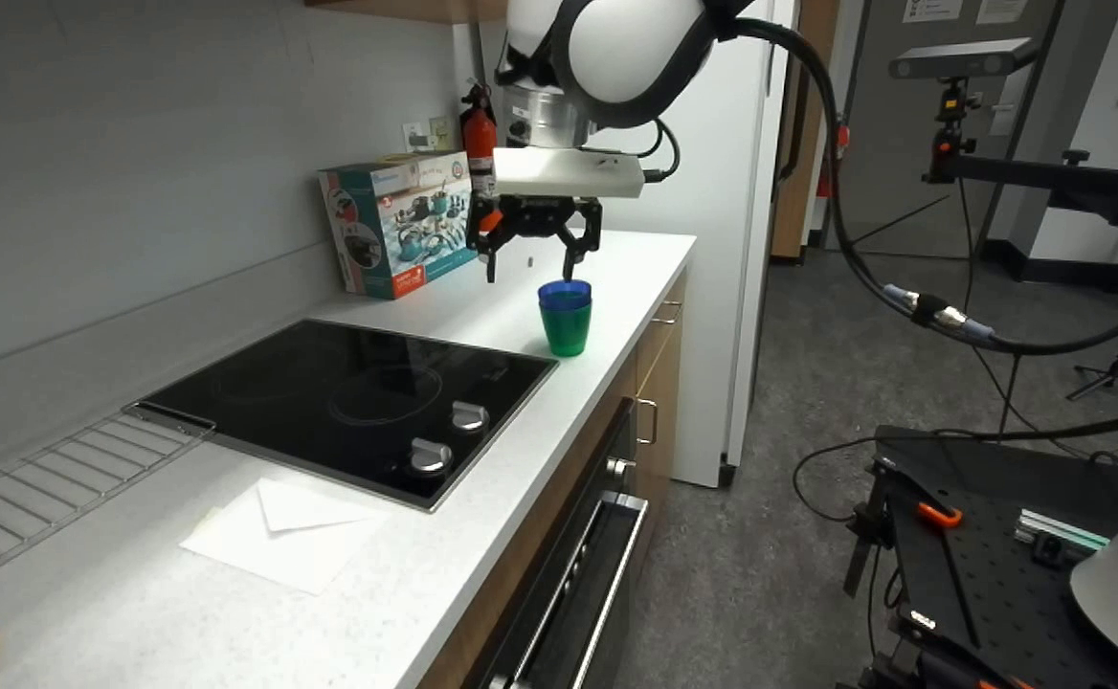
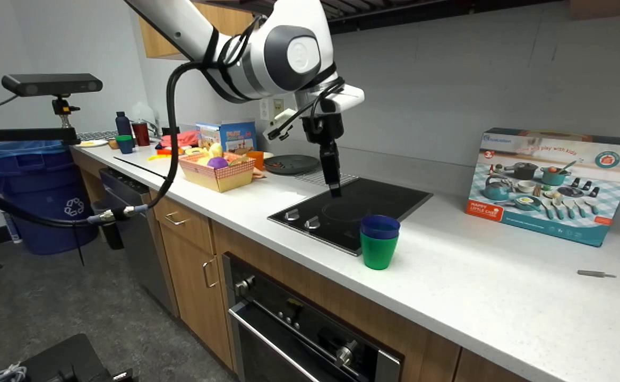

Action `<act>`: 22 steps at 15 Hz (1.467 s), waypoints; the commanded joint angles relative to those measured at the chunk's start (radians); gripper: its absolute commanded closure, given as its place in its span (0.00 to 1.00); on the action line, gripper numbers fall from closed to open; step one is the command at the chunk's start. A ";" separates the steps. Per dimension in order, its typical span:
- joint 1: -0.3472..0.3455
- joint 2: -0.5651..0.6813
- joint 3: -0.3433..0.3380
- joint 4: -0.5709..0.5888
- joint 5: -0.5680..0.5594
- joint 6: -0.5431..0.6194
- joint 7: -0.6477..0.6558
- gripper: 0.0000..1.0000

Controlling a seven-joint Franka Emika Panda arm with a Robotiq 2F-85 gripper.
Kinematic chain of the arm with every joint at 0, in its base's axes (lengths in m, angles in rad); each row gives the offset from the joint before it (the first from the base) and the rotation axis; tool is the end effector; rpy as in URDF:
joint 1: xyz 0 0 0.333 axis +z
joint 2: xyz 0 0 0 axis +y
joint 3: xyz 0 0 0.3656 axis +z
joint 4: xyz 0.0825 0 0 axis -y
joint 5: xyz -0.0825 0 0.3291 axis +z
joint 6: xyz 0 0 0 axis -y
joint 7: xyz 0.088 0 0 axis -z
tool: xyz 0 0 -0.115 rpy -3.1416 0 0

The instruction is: Move the cups to the right

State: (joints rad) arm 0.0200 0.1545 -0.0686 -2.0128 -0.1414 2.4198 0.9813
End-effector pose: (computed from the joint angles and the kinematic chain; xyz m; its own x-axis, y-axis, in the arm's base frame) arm 0.5697 -0.0271 0.4759 0.5646 -0.7895 0.2406 -0.7870 -0.6028 -0.1312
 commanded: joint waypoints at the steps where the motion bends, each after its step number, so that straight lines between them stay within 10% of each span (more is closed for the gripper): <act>1: 0.007 -0.026 0.042 -0.012 0.059 -0.032 -0.181 0.00; 13: 0.090 0.007 0.124 0.015 0.046 -0.094 -0.492 0.00; 22: 0.174 -0.090 0.170 -0.113 0.046 -0.113 -0.300 0.00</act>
State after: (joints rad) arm 0.1744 0.1325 0.0864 -2.0644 -0.1029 2.3249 0.6163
